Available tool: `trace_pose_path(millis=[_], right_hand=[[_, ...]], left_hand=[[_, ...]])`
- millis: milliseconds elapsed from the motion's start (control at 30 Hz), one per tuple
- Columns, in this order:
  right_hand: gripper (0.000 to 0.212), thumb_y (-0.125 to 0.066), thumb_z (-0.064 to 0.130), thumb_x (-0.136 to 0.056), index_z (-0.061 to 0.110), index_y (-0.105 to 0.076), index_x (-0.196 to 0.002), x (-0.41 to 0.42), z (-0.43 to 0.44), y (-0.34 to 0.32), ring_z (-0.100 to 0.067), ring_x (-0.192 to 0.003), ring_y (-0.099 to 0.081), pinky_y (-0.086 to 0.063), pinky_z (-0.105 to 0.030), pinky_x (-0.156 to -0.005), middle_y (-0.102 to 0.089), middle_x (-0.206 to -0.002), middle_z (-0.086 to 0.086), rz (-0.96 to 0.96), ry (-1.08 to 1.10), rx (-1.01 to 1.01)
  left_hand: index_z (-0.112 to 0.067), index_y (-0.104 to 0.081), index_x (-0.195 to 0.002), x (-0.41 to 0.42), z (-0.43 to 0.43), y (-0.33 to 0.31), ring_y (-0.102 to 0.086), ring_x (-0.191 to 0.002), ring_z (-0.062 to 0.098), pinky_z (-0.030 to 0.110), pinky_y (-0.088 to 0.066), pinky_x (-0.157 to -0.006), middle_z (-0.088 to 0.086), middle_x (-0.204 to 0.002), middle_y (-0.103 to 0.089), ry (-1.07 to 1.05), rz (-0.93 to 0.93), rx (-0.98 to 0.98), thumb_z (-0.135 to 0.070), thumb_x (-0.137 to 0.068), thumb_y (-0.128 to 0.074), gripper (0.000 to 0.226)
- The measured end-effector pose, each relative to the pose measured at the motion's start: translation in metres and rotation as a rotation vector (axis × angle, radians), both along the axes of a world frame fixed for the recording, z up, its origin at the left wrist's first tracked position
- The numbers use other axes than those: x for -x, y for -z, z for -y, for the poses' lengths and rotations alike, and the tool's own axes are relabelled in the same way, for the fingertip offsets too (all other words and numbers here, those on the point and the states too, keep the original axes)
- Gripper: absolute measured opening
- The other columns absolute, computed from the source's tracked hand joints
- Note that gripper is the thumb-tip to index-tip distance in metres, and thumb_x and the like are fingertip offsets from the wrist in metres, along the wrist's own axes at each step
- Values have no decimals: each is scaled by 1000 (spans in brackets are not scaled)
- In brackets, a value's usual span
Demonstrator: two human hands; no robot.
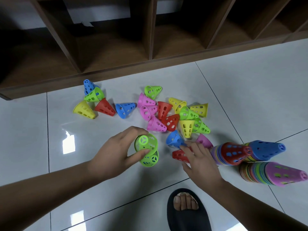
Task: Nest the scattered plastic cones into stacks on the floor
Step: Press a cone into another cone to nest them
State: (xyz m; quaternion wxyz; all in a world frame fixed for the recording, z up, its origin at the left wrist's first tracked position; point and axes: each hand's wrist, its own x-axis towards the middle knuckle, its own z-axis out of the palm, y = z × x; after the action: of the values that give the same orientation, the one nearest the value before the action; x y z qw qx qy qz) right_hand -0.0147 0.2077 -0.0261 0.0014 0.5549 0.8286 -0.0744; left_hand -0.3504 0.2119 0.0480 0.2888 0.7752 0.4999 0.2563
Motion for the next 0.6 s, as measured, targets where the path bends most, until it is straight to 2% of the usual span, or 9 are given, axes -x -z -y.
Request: trace_pose_path(millis=[133,267,333,400,467,600], right_hand=[[57,-82,24,-75,18,-66,-129,4,-12,10,-34,-113,-59,-53,-47,-97,-60,-124,-8,57,-51,23],[54,-78,27,-69,16,-66,-120,9,-18,11,-33,-102,-60,-58,-47,-86,-59,-112,-9,54,-13,76],[52,-72,32,-71,14,-66,-119,9,-18,13,-33,-105,-60,-59,-46,-86,-58,-112,-10,55,14,102],[52,-66,37,-77,13,-65,-122,7,-16,16,-36,-117,-59,-59,-47,-93,-57,-117,-12,49,16,113],[47,-67,39,-80,13,-66,-119,5,-13,15,-38,-125,-59,-59,-47,-97,-58,-119,-13,49,14,121],[40,-72,38,-72,16,-66,-105,6,-8,14,-33,-109,-65,-62,-44,-84,-59,-115,-9,37,41,178]], left_hand=[[-26,-55,-141,-4,5,3,-64,-117,10,33,-54,-97,-14,-134,-61,15,26,2,-52,-103,-64,46],[-28,-52,-143,-6,7,5,-64,-118,11,36,-55,-97,-14,-137,-59,8,45,-3,-49,-104,-64,46],[-29,-51,-142,-8,6,8,-65,-116,13,38,-56,-95,-15,-136,-59,15,25,11,-51,-104,-63,45],[-28,-52,-142,-9,6,15,-64,-115,13,37,-55,-95,-15,-135,-58,44,-12,16,-51,-105,-62,44],[-27,-54,-141,-9,6,25,-63,-114,12,35,-54,-94,-15,-134,-59,72,-52,23,-49,-104,-63,43],[-31,-53,-141,-2,4,45,-62,-113,9,34,-56,-91,-19,-135,-58,53,-103,66,-43,-102,-68,43]])
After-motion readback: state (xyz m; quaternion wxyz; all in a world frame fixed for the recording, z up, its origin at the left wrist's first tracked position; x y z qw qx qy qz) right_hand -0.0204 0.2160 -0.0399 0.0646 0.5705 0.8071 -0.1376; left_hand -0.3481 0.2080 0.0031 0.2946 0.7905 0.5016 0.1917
